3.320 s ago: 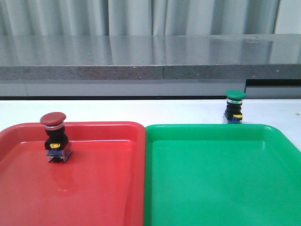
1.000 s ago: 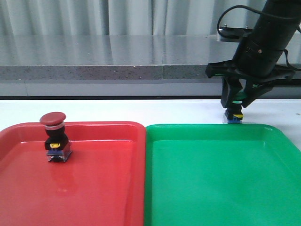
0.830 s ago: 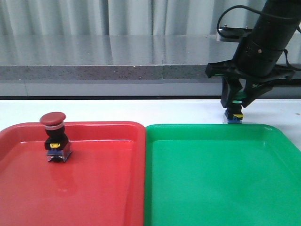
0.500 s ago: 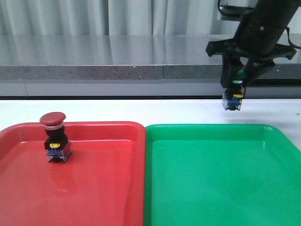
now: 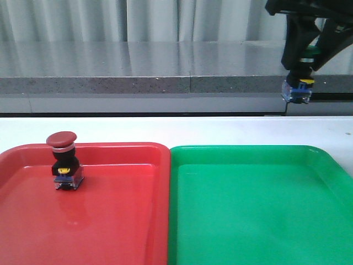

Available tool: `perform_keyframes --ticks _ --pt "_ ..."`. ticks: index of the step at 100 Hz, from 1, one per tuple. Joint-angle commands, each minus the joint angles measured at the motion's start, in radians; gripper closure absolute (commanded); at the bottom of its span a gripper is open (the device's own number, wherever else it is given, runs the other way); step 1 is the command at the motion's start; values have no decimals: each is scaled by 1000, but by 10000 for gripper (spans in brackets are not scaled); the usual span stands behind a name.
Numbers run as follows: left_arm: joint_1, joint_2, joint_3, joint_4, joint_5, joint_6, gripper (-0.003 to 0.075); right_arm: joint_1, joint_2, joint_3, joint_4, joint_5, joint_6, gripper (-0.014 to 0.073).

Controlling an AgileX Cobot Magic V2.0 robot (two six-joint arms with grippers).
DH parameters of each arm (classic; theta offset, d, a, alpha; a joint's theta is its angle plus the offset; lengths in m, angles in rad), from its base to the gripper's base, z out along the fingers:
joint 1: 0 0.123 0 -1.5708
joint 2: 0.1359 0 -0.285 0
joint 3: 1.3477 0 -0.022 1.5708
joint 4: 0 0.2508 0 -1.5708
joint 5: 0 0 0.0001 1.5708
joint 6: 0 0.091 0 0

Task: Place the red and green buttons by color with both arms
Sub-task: 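Lift the green-capped button with the right gripper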

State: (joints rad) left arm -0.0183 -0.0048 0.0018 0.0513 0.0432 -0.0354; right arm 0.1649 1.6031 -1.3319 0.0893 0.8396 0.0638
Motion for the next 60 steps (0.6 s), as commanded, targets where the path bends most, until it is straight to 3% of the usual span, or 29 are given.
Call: perform_keyframes --ticks 1,31,60 --pt "1 -23 42 -9 -80 -11 739 8 -108 45 -2 -56 28 335" --pt "1 -23 42 -9 -80 -11 739 52 -192 216 -2 -121 95 335" --pt "1 -23 42 -9 -80 -11 739 57 -171 255 40 -200 108 335"
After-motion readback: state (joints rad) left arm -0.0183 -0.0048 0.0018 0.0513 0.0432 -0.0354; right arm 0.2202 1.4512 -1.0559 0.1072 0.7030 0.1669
